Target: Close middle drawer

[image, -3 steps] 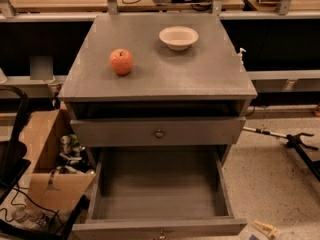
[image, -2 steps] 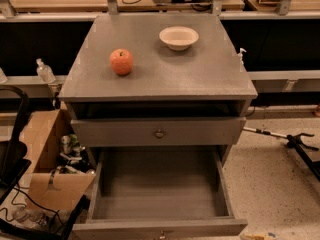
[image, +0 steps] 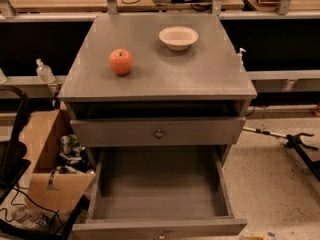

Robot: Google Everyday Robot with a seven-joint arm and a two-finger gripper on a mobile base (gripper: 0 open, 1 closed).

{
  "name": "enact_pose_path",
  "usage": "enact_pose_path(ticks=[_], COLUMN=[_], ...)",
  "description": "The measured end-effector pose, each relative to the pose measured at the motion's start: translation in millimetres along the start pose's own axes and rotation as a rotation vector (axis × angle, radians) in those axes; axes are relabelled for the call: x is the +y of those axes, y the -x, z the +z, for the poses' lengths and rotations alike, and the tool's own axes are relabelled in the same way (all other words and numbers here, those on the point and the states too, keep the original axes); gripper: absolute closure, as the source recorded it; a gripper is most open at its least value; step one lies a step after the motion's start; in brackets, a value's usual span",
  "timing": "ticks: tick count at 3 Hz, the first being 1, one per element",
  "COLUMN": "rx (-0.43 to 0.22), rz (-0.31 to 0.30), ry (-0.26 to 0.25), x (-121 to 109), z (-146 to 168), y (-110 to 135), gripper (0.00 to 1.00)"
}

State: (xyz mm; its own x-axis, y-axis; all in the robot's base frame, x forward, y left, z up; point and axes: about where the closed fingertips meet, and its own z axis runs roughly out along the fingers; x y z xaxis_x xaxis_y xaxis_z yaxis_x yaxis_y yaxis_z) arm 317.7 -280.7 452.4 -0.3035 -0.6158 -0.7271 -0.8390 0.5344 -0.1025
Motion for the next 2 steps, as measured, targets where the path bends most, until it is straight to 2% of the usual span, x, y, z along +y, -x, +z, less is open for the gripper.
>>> enact_pose_path(ticks=[1,2], rx=[-0.029,-0.068], rz=[0.007,-0.019], ry=[0.06,0.124], x=[14,25], z=[36,85], y=[-5,1], gripper=[1.0,1.0])
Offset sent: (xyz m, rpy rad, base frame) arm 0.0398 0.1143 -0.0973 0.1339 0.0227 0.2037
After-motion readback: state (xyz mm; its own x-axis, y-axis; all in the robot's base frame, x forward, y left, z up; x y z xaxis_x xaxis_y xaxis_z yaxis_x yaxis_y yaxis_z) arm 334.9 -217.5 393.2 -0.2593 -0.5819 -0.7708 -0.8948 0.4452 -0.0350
